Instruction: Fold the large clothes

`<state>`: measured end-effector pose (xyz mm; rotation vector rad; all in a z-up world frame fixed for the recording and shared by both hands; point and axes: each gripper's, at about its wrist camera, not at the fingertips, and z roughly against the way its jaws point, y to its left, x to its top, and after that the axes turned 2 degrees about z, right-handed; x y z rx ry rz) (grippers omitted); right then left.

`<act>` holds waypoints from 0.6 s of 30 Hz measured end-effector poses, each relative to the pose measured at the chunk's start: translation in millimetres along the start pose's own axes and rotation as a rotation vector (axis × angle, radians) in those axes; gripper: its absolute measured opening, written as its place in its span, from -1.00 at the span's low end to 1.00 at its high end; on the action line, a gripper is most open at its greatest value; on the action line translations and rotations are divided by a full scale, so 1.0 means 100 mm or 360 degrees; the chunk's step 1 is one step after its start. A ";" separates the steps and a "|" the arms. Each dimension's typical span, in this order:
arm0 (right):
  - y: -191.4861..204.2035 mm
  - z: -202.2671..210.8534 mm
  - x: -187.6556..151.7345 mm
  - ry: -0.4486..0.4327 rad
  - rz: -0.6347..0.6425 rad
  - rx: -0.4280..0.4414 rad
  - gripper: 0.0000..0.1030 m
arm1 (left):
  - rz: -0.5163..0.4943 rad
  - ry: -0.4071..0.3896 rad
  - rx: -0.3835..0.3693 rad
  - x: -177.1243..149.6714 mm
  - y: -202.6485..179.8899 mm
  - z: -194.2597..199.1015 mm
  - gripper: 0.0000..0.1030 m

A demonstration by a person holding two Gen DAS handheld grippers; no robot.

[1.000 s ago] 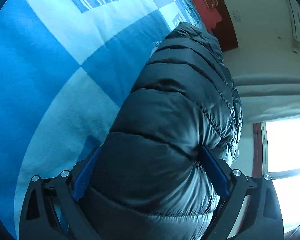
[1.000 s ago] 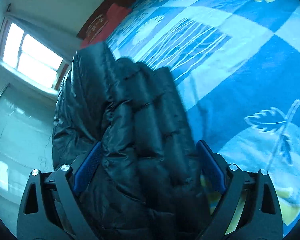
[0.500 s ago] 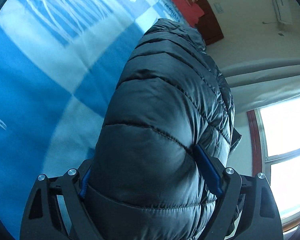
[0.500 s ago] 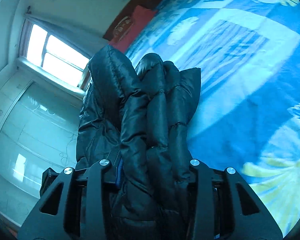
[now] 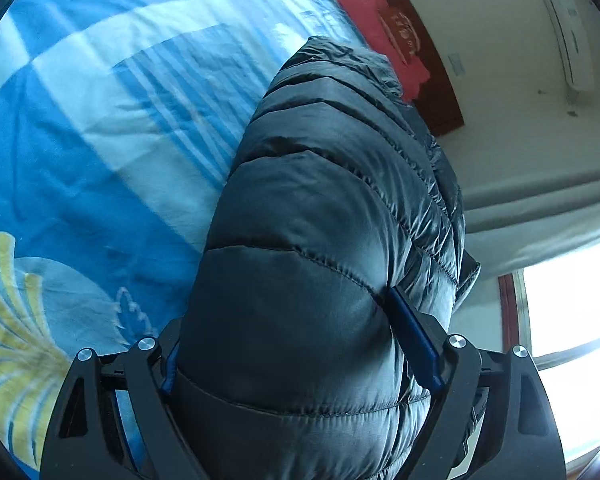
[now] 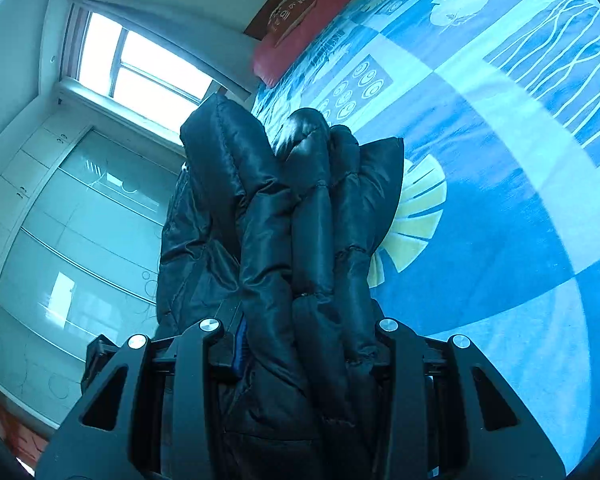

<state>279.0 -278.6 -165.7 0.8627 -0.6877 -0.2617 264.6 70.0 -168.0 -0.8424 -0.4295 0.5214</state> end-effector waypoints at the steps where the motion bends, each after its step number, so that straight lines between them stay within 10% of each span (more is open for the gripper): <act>1: -0.02 -0.01 0.01 0.0004 -0.0004 -0.0009 -0.29 | 0.0005 0.0001 0.0003 0.00 0.03 -0.04 0.62; 8: -0.13 -0.07 -0.08 0.0015 -0.0050 -0.0038 -0.23 | -0.0021 0.0018 -0.0002 0.00 0.07 -0.11 0.67; 18: -0.12 0.03 0.01 0.0032 0.0002 -0.0105 0.41 | -0.0021 0.0043 -0.0060 0.04 0.14 0.13 0.67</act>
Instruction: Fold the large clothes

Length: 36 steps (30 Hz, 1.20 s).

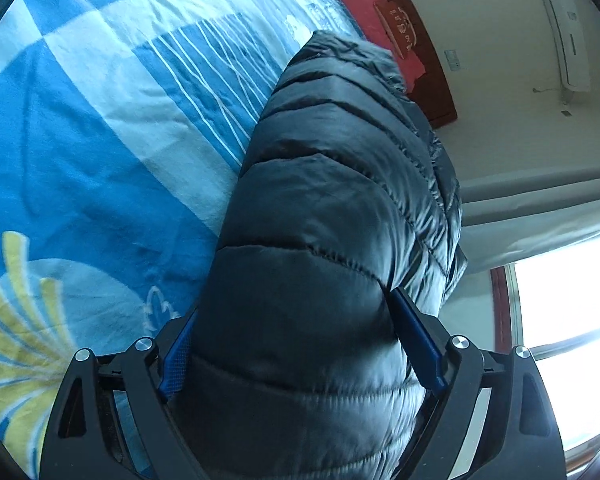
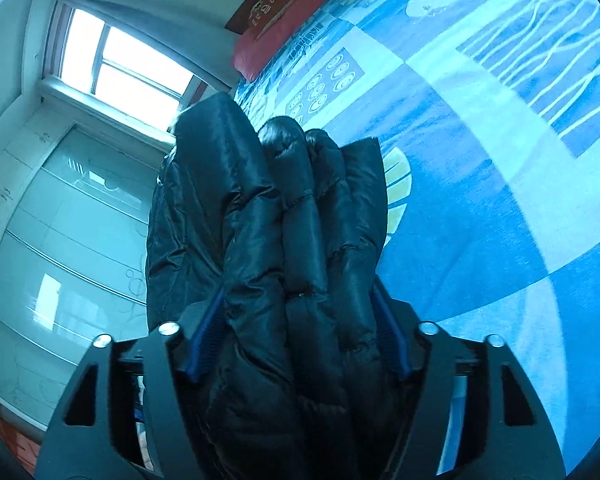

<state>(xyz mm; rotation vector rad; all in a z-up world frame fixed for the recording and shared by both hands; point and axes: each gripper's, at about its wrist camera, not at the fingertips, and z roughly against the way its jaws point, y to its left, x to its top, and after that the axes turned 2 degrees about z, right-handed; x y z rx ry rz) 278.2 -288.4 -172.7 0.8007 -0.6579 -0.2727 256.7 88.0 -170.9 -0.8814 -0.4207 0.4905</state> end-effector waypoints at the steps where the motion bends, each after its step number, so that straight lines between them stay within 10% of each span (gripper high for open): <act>1: 0.00 0.02 0.00 -0.0001 0.0008 0.0000 0.43 | -0.0010 -0.0023 0.0004 0.00 -0.01 0.03 0.67; 20: -0.06 -0.38 0.70 0.0121 -0.0102 0.0048 0.69 | -0.0052 0.0002 -0.0017 0.74 -0.21 -0.33 0.67; 27: -0.22 -0.50 0.65 0.0166 -0.0194 -0.0037 0.06 | -0.0183 -0.0029 0.0197 0.77 -0.39 -0.53 0.68; 36: -0.41 -0.56 0.53 0.0156 -0.0237 -0.0026 -0.02 | -0.0343 -0.0057 0.0367 0.70 -0.42 -0.72 0.69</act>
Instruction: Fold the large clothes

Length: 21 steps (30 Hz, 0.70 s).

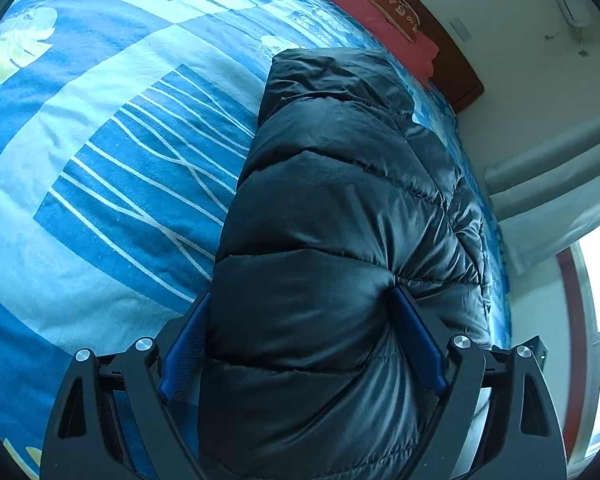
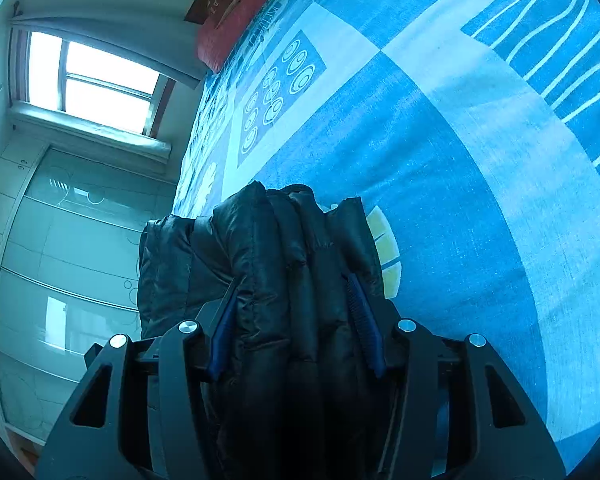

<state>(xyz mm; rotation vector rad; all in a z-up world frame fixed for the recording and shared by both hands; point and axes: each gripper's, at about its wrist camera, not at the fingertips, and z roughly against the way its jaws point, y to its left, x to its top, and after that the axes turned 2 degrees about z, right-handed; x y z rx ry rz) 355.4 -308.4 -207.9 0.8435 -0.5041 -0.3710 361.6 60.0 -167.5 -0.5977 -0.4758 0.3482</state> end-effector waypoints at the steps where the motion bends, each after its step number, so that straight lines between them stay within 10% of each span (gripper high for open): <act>1: -0.01 0.00 -0.01 -0.0002 0.0000 0.0002 -0.02 | -0.0006 -0.0007 0.0005 0.00 0.00 0.00 0.69; 21: 0.00 0.03 -0.03 -0.0037 -0.0010 0.0073 0.02 | -0.0025 -0.0020 -0.0009 0.00 0.00 0.02 0.68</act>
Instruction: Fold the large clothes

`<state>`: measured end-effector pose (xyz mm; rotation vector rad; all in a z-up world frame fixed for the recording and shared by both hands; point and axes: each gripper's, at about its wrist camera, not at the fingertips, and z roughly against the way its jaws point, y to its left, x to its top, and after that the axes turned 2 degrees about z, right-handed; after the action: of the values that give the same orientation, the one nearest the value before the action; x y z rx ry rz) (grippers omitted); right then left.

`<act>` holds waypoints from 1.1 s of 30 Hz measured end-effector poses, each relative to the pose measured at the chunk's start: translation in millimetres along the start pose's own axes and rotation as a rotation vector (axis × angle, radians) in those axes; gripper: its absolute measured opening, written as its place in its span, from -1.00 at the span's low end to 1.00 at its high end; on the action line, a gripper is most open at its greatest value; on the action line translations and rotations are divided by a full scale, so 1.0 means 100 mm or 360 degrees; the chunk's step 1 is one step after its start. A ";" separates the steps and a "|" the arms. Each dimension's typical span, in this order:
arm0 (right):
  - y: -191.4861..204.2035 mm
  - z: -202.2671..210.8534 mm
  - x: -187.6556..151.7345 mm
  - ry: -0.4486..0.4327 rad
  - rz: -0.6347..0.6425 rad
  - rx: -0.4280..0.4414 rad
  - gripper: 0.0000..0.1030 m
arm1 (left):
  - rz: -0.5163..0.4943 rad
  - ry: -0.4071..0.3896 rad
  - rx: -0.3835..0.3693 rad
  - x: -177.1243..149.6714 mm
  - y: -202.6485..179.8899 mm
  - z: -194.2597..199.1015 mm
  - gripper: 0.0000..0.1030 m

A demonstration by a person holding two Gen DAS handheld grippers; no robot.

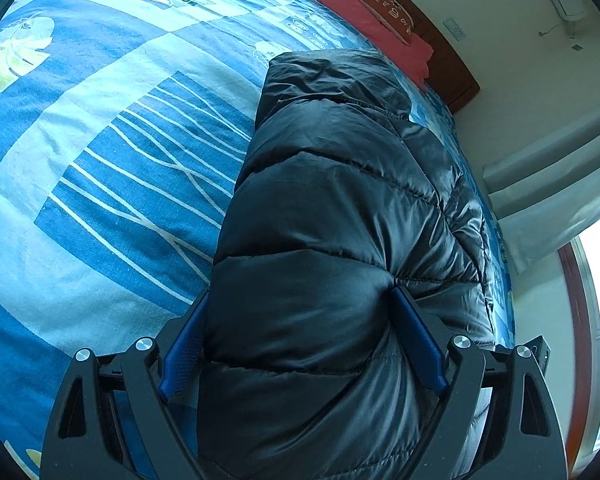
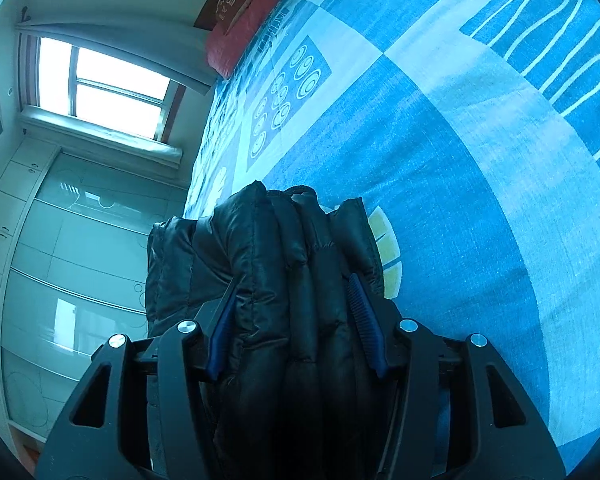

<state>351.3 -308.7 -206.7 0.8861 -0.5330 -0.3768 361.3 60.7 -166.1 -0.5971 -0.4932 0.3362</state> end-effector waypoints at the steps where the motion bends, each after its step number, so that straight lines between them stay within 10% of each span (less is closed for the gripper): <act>1: 0.01 0.01 0.00 -0.0001 -0.0001 -0.0002 0.06 | 0.0000 0.0002 0.0000 0.00 0.00 0.01 0.69; 14: -0.09 0.21 -0.03 -0.0051 -0.0136 0.0100 0.39 | 0.0093 0.0045 -0.0112 0.03 0.14 0.10 0.70; 25: -0.24 0.54 -0.07 -0.0125 -0.0231 0.0134 0.50 | 0.0037 -0.0011 0.0017 -0.03 0.01 0.37 0.70; 33: -0.17 1.05 -0.29 -0.0271 -0.0139 -0.0250 0.50 | -0.0217 -0.0112 0.0273 -0.25 -0.13 0.73 0.70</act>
<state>265.3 -369.7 -174.5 0.7309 -0.6137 -0.5698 304.0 72.3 -114.5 -0.3843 -0.5634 0.2669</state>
